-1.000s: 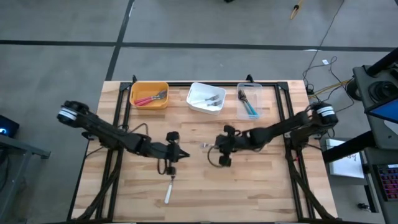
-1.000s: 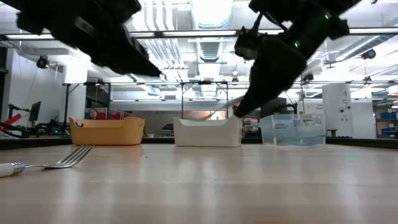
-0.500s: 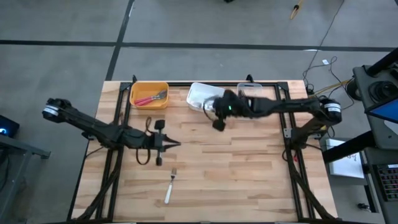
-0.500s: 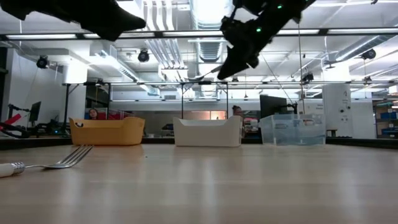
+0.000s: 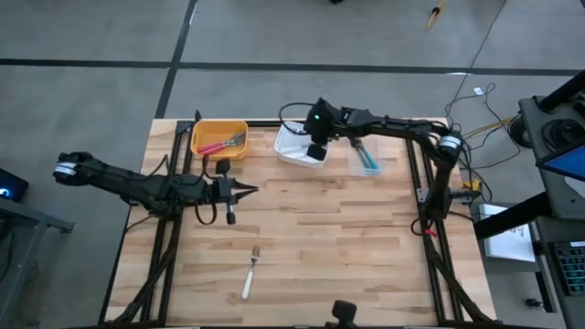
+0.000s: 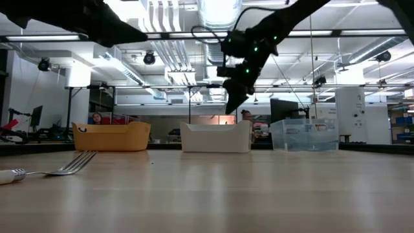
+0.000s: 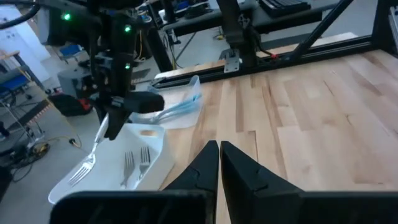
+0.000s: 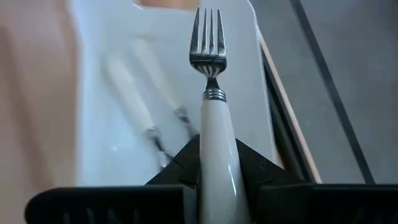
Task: Sort silverware by color (type)
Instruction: Put the white fork into the white bin
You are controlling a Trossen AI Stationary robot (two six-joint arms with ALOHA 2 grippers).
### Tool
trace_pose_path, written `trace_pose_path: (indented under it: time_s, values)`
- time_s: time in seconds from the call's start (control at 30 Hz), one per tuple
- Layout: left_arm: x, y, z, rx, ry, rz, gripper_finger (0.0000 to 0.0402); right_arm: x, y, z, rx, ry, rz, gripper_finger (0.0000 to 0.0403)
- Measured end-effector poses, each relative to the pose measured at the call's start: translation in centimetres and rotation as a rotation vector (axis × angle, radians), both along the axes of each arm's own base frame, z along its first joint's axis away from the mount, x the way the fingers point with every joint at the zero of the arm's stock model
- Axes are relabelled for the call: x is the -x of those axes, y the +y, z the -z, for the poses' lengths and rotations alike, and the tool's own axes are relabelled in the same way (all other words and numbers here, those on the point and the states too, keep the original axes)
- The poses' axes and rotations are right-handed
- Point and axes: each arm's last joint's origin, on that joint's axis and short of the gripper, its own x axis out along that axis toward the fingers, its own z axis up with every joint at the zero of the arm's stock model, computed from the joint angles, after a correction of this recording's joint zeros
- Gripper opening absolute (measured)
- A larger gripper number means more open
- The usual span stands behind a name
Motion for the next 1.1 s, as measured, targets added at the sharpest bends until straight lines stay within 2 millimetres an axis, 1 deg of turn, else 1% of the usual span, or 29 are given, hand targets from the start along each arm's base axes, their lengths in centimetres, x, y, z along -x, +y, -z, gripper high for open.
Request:
trace_pose_path:
  time_s: [0.07, 0.17, 0.33, 0.6, 0.8, 1.1]
  values:
    - [0.1, 0.1, 0.1, 0.011, 0.002, -0.007, 0.0000, -0.4, -0.8, 0.7, -0.005, 0.026, 0.000, 0.0035]
    - [0.2, 0.1, 0.4, 0.030, 0.018, -0.012, 0.0000, -1.0, -1.3, 1.5, -0.010, 0.049, -0.014, 0.0035]
    - [0.2, 0.1, 0.7, 0.072, 0.028, -0.022, 0.0000, -1.6, -1.7, 1.4, 0.013, 0.040, -0.029, 0.0035]
    - [0.2, 0.1, 1.6, 0.109, 0.049, -0.035, 0.0000, -1.7, -1.8, 1.8, 0.010, 0.055, -0.026, 0.0044]
    - [0.2, 0.1, 1.6, 0.134, 0.042, -0.041, 0.0000, -1.7, -1.8, 1.9, 0.008, 0.055, -0.024, 0.0037]
    - [0.0, 0.1, 2.1, 0.169, 0.060, -0.052, 0.0000, -1.7, -1.8, 1.9, 0.002, 0.051, -0.014, 0.0046]
